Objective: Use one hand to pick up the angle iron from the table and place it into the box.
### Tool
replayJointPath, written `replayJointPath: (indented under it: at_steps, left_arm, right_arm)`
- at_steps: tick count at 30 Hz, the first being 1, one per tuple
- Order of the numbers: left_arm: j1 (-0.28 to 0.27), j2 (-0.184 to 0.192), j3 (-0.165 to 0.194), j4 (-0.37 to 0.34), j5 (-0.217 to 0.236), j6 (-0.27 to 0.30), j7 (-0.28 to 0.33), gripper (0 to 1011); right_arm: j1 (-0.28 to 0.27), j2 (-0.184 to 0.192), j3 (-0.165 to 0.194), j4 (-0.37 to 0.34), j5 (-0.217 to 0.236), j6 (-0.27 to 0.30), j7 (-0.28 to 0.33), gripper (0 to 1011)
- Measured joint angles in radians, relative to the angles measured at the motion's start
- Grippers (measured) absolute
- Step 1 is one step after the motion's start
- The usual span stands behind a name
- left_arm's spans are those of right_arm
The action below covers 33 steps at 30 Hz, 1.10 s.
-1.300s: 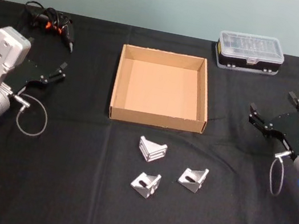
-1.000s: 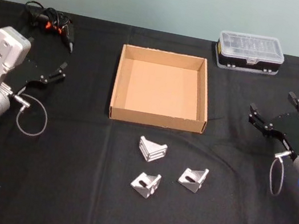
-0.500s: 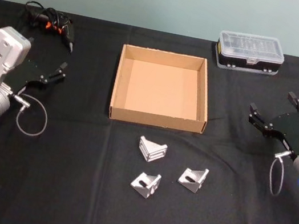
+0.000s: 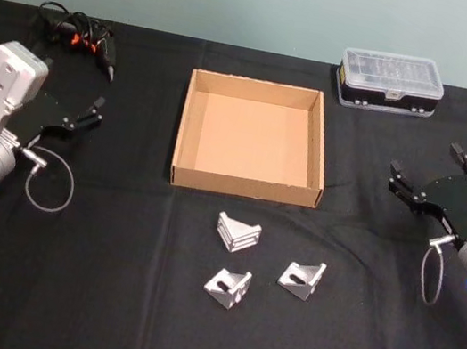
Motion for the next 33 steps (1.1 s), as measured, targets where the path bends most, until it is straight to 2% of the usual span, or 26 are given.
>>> replayJointPath:
  at_steps: [17, 24, 33]
  left_arm:
    - [0.000, 0.000, 0.000, 0.000, 0.000, 0.000, 0.000, 1011]
    - [0.000, 0.000, 0.000, 0.000, 0.000, 0.000, 0.000, 1011]
    - [0.000, 0.000, 0.000, 0.000, 0.000, 0.000, 0.000, 1011]
  right_arm:
    - [0.000, 0.000, 0.000, 0.000, 0.000, 0.000, 0.000, 1003]
    - [-0.027, -0.007, 0.038, -0.026, 0.031, -0.020, 0.028, 1003]
    - [-0.073, 0.019, 0.086, -0.129, 0.083, -0.027, 0.101, 1003]
